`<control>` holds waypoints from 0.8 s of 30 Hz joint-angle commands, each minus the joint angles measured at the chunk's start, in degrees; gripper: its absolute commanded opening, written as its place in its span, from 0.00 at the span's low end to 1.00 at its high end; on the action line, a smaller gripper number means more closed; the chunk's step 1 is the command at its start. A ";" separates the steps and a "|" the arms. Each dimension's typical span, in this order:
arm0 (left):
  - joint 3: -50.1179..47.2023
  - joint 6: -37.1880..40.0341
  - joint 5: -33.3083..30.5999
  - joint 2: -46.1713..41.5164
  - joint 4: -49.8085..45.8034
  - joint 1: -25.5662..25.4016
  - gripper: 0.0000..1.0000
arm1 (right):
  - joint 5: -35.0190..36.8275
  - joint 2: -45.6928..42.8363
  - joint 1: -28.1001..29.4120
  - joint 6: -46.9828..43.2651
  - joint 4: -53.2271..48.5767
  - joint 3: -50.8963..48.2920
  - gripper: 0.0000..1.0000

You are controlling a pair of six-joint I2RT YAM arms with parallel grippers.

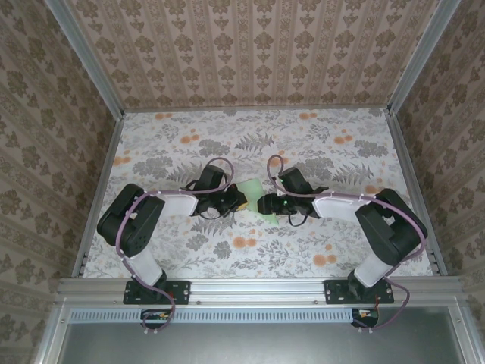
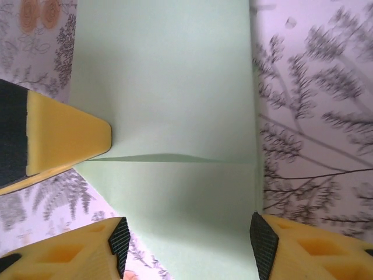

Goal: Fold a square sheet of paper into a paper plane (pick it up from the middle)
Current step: Fold the wing for the fifth time at the center of the table.

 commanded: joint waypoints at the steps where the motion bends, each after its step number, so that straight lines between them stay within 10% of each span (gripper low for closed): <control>1: 0.53 0.26 0.68 -1.84 -1.50 -0.36 0.03 | 12.87 -3.67 4.22 -9.16 -3.50 -1.10 0.61; 11: 1.88 -1.21 0.98 -2.88 -3.04 -0.55 0.01 | 35.36 -1.43 17.67 -18.97 -1.08 -0.44 0.62; 24: 1.77 -2.01 1.12 -3.58 -3.33 -0.72 0.01 | 46.78 8.34 21.28 -18.93 1.02 4.09 0.54</control>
